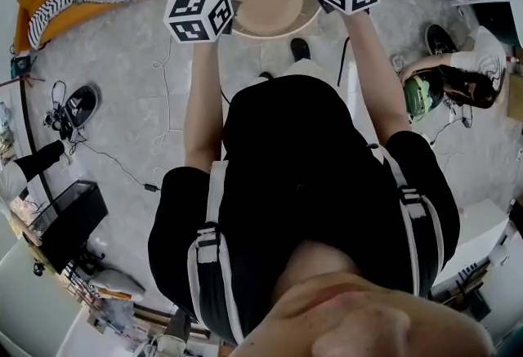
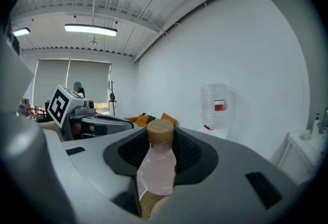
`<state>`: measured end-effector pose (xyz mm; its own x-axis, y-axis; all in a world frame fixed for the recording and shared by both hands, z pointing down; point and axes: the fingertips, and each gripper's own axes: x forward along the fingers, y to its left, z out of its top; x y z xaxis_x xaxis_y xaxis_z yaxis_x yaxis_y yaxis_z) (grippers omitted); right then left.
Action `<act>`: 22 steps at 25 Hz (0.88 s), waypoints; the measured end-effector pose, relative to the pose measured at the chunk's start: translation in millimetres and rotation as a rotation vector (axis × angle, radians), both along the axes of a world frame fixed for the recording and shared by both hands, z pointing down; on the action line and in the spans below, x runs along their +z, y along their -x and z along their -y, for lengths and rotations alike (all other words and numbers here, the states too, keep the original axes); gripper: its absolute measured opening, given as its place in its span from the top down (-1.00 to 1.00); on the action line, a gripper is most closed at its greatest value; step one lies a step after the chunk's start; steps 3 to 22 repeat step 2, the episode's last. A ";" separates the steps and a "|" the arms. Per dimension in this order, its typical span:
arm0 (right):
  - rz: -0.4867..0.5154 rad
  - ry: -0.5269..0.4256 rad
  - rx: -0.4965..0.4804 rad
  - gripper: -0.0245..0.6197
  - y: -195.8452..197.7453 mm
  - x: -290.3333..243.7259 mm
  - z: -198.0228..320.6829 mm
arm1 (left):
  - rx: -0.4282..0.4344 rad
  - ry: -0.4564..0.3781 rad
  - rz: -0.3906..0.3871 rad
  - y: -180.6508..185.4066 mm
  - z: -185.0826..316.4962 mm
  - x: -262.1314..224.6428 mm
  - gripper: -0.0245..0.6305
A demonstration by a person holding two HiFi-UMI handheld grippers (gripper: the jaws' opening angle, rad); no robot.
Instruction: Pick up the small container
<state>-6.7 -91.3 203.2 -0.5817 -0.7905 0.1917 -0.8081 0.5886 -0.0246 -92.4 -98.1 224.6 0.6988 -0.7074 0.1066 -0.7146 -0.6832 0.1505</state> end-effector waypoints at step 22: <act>-0.008 0.000 -0.002 0.49 0.4 -0.3 2.3 | 0.001 0.000 0.000 0.9 2.2 -0.1 0.87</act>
